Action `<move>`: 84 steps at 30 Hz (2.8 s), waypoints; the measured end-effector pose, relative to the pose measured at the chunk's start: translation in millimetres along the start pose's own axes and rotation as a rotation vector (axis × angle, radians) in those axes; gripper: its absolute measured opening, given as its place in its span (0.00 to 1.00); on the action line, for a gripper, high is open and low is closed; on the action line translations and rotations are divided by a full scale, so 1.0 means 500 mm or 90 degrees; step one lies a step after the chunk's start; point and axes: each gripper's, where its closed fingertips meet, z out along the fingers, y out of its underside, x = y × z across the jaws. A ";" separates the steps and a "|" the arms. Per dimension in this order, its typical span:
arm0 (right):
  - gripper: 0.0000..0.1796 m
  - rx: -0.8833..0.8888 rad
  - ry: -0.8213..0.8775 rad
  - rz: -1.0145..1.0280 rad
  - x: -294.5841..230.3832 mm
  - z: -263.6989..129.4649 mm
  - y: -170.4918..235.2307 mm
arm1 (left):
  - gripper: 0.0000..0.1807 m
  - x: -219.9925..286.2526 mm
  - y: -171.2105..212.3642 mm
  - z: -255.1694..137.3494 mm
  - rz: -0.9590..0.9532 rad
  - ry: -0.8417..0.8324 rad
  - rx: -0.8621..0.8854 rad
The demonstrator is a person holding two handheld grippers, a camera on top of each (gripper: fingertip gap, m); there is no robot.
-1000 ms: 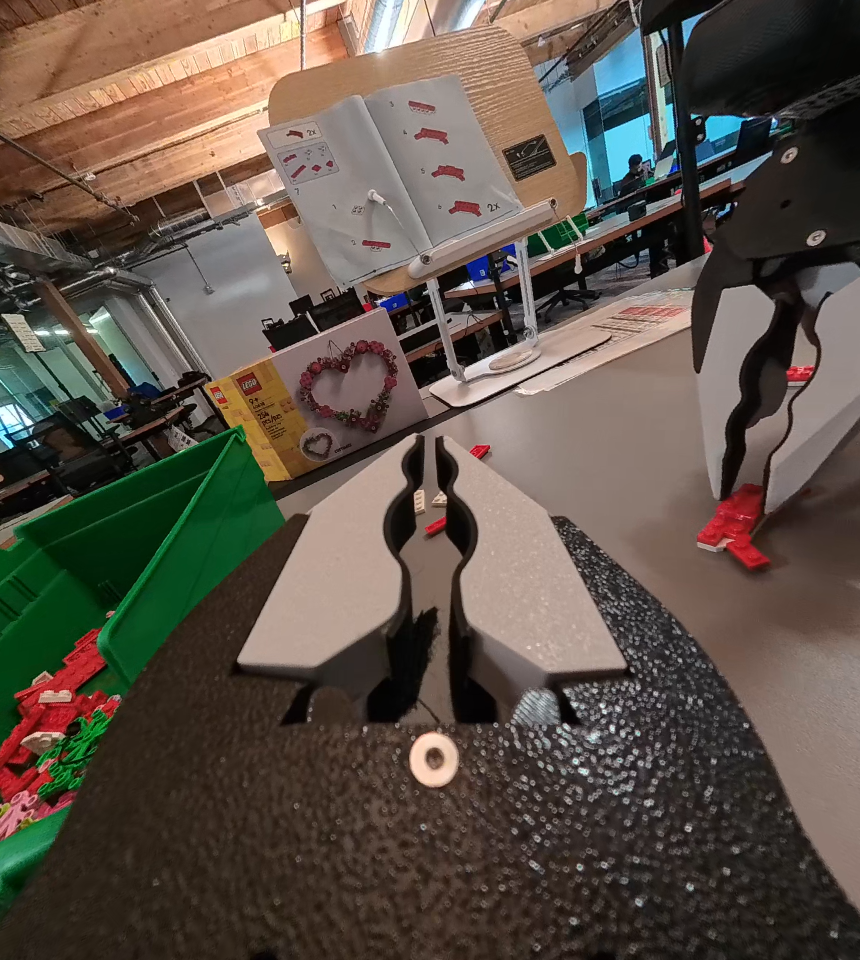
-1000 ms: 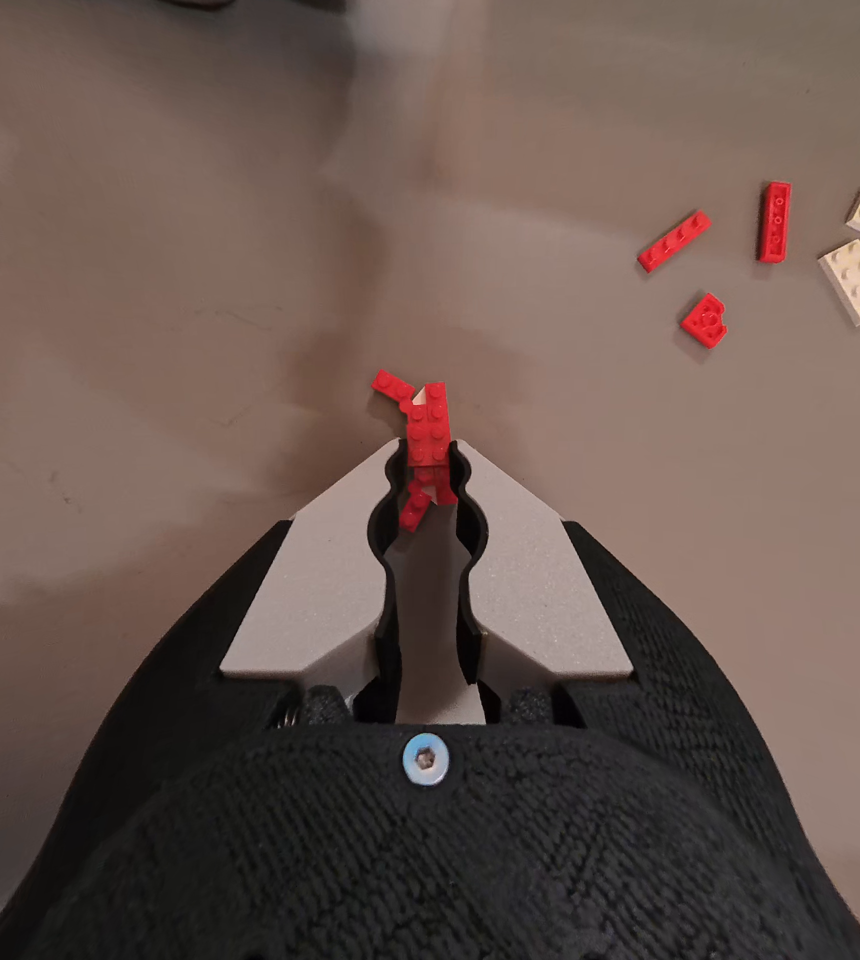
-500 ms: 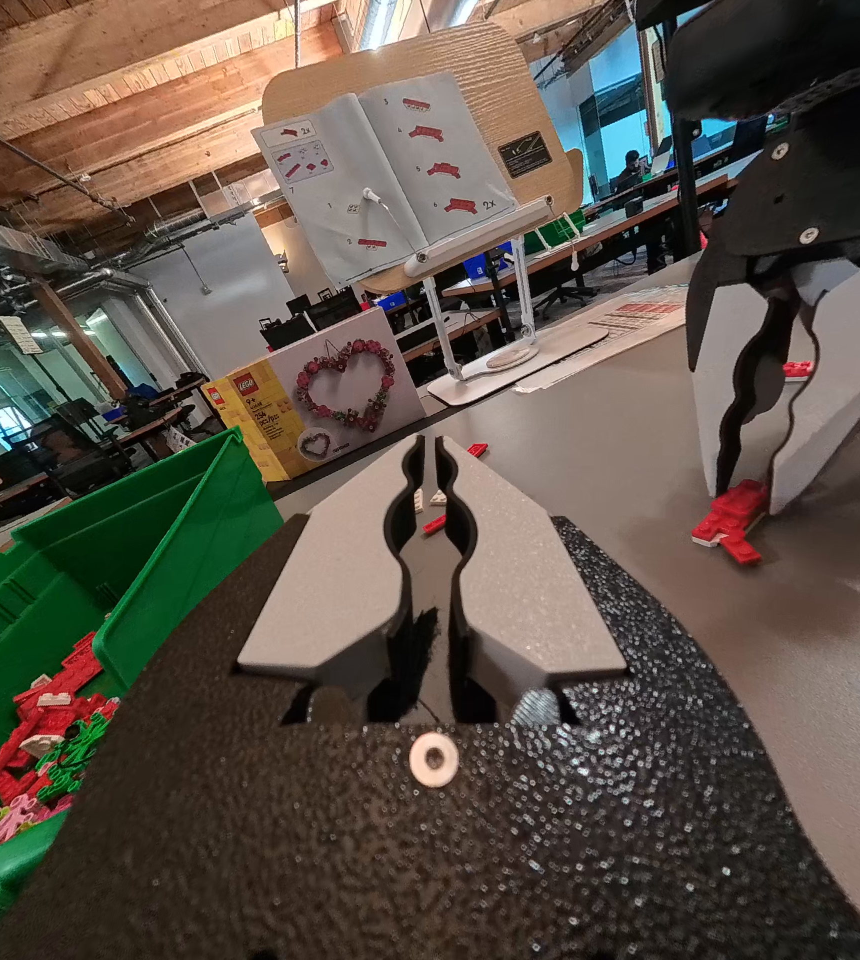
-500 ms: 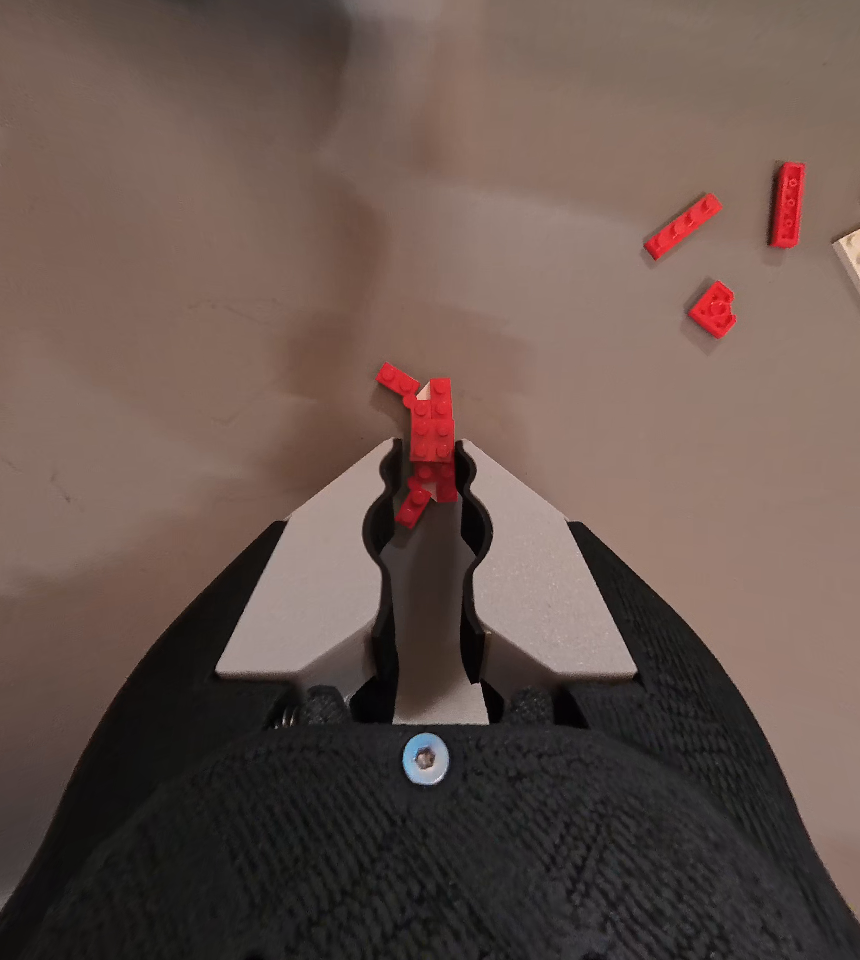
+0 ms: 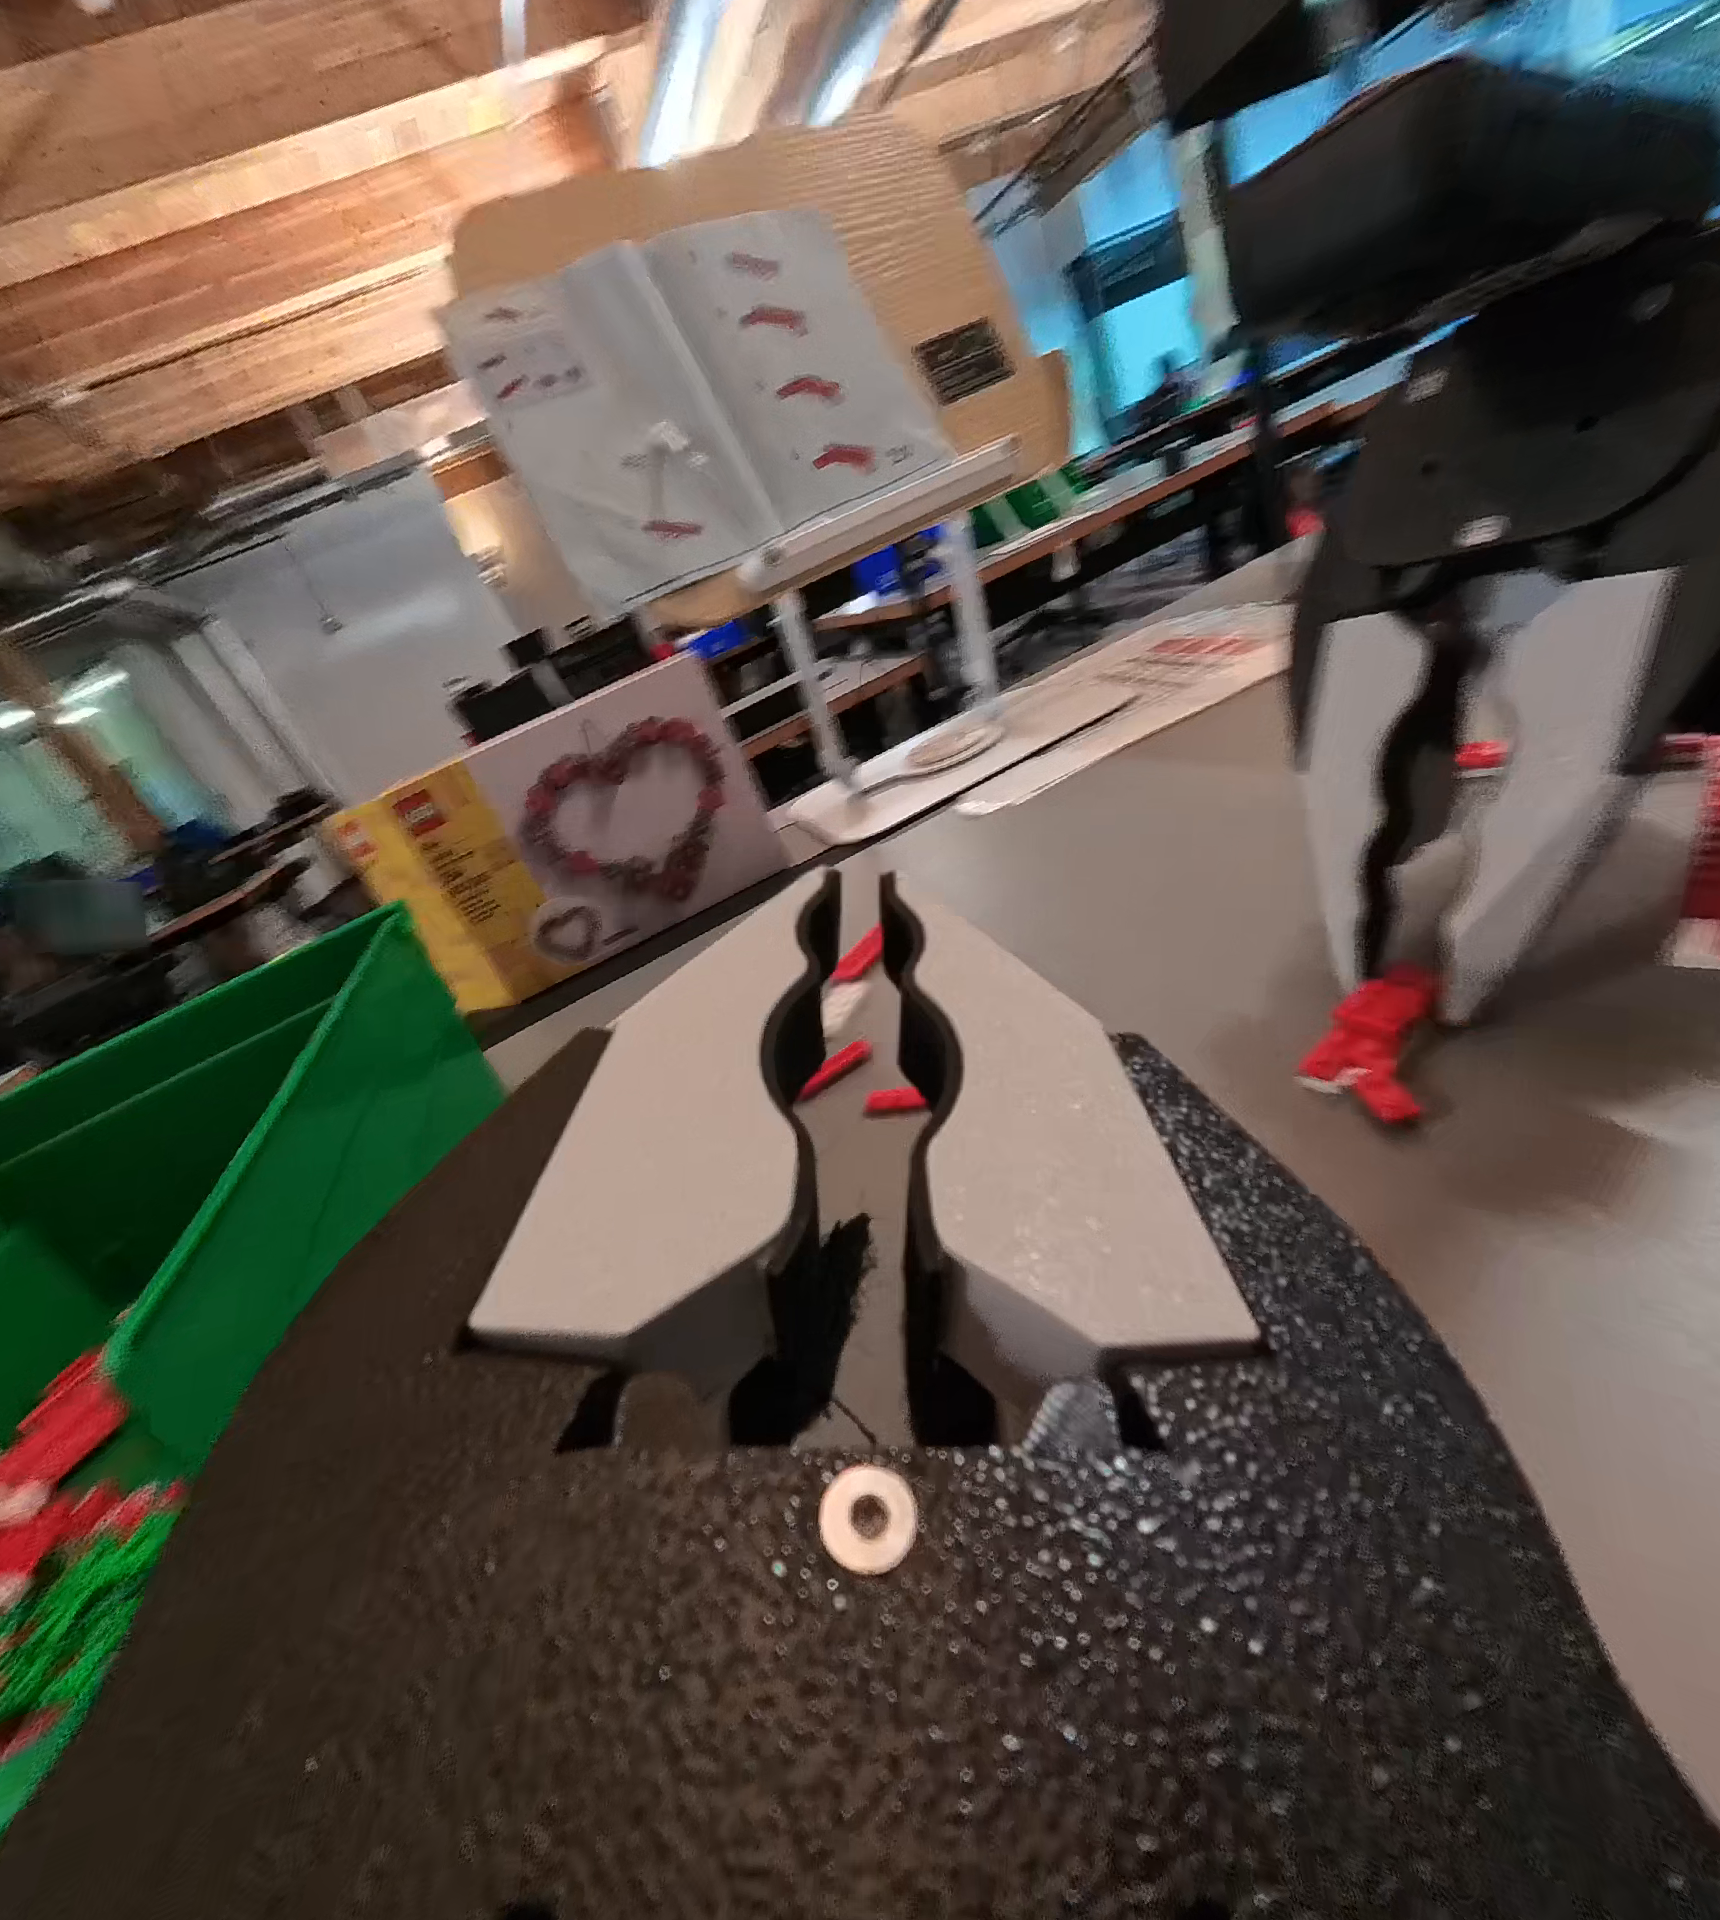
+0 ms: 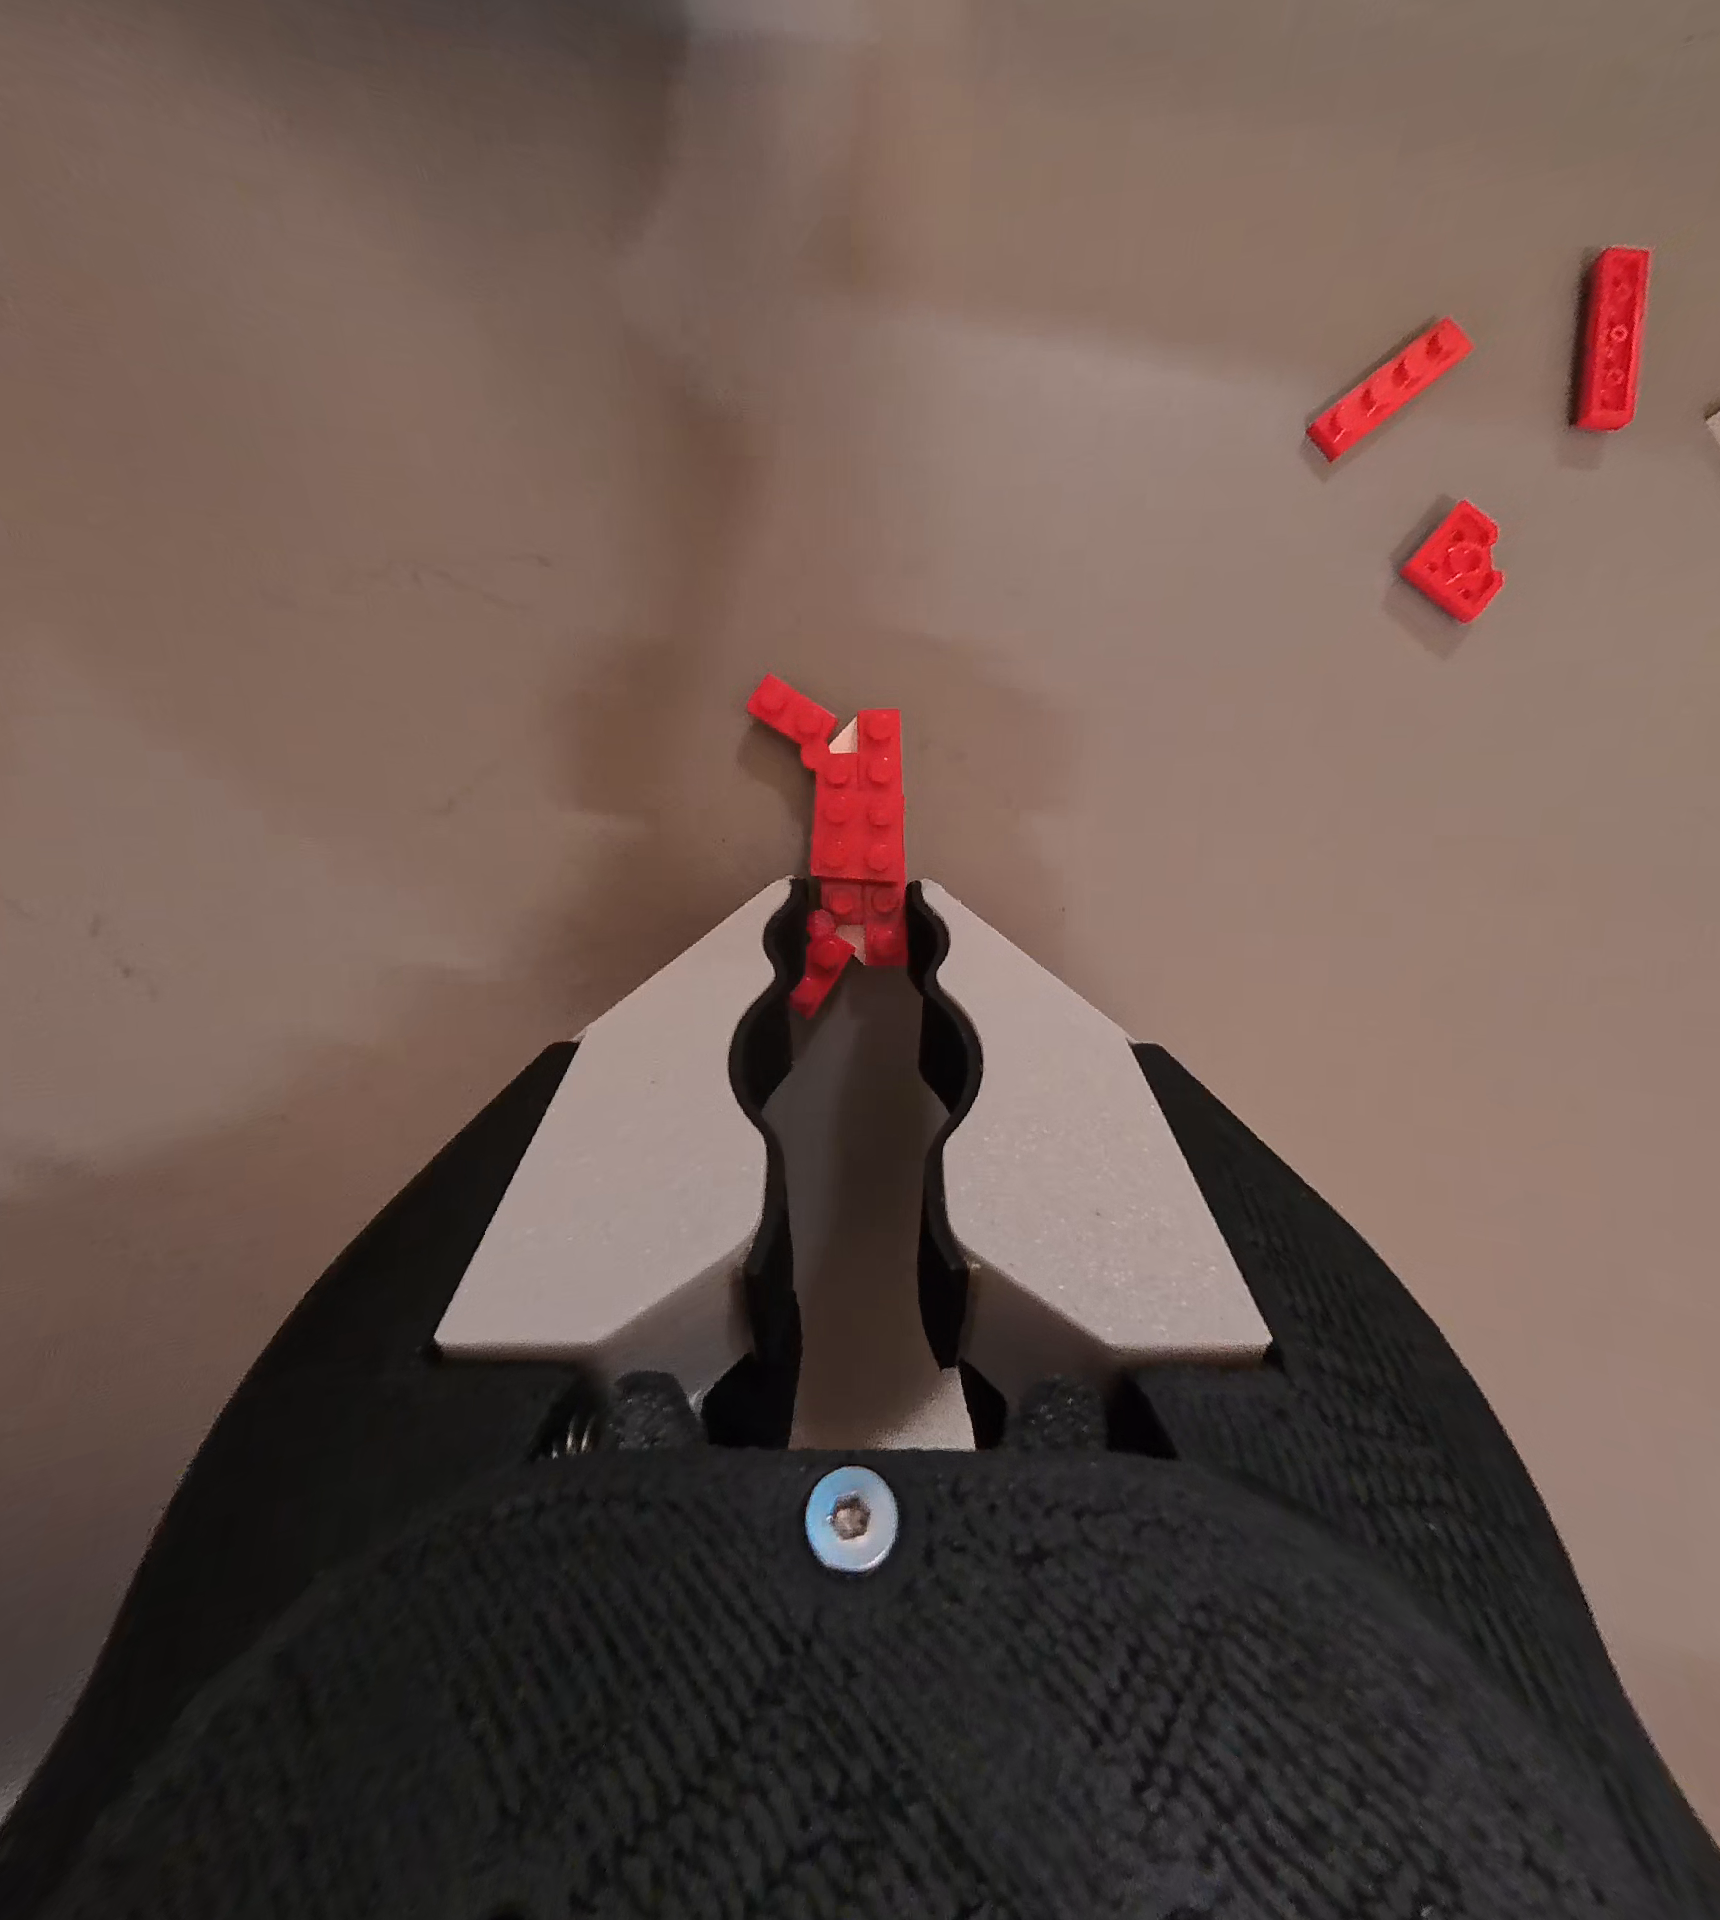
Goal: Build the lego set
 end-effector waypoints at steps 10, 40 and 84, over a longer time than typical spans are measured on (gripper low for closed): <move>0.08 0.089 -0.006 -0.029 -0.014 -0.080 -0.087 | 0.42 0.178 -0.030 -0.042 0.254 0.249 0.085; 0.15 0.169 0.010 -0.070 -0.066 -0.104 -0.137 | 0.03 0.198 -0.032 -0.030 0.671 0.092 0.085; 0.06 0.028 0.705 -0.540 -0.049 -0.074 -0.137 | 0.03 0.213 -0.014 -0.033 0.574 0.166 0.059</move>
